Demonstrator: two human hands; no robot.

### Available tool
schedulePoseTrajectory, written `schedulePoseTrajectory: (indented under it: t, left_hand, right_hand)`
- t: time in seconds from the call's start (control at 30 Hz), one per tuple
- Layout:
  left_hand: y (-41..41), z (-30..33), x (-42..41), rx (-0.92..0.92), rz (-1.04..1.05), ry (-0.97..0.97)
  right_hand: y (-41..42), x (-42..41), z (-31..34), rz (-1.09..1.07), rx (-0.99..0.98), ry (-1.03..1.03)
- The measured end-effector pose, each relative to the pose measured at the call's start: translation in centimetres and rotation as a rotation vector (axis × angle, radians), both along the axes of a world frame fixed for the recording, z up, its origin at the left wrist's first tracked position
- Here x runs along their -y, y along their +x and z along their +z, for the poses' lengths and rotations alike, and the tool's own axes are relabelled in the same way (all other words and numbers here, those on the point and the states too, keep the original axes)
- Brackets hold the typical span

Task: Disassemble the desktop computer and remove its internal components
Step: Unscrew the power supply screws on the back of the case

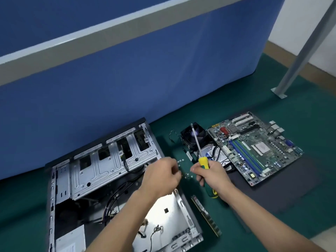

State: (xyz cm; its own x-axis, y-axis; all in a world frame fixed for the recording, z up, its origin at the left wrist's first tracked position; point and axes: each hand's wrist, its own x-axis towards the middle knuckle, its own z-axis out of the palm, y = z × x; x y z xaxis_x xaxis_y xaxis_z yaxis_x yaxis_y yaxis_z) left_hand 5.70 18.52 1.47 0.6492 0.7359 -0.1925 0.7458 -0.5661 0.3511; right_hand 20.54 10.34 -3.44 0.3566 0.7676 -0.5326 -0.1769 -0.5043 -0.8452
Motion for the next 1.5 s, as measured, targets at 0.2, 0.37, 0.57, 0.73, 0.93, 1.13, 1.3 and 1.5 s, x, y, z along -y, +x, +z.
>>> schedulePoseTrajectory:
  t: [0.2, 0.37, 0.57, 0.73, 0.93, 1.13, 1.3, 1.5]
  left_hand:
    - [2.2, -3.0, 0.4, 0.062, 0.500, 0.151]
    - [2.1, -4.0, 0.2, 0.089, 0.552, 0.180]
    - [2.2, -4.1, 0.1, 0.114, 0.550, 0.192]
    - [2.1, -4.3, -0.1, 0.111, 0.529, 0.207]
    - [2.1, -4.1, 0.2, 0.096, 0.521, 0.182]
    - [1.6, -3.0, 2.2, 0.111, 0.525, 0.135]
    - [-1.7, -1.2, 6.3, 0.486, 0.645, -0.266]
    - [-9.1, 1.0, 13.6, 0.853, 0.831, -0.642]
  right_hand:
    - [-1.6, -4.1, -5.1, -0.126, 0.222, -0.139]
    - [-2.7, -6.8, -6.7, -0.065, 0.533, -0.300]
    - [-3.3, -8.3, -8.2, -0.020, 0.626, -0.390]
    - [-3.3, -8.5, -8.3, -0.028, 0.586, -0.412]
    - [-2.0, -5.4, -5.4, -0.231, 0.271, -0.163]
    - [-2.5, 1.2, 0.1, -0.149, 0.077, 0.002]
    - [-6.4, 7.8, 4.4, -0.080, 0.058, 0.170]
    - [-14.1, 14.6, 6.2, -0.044, 0.047, 0.188]
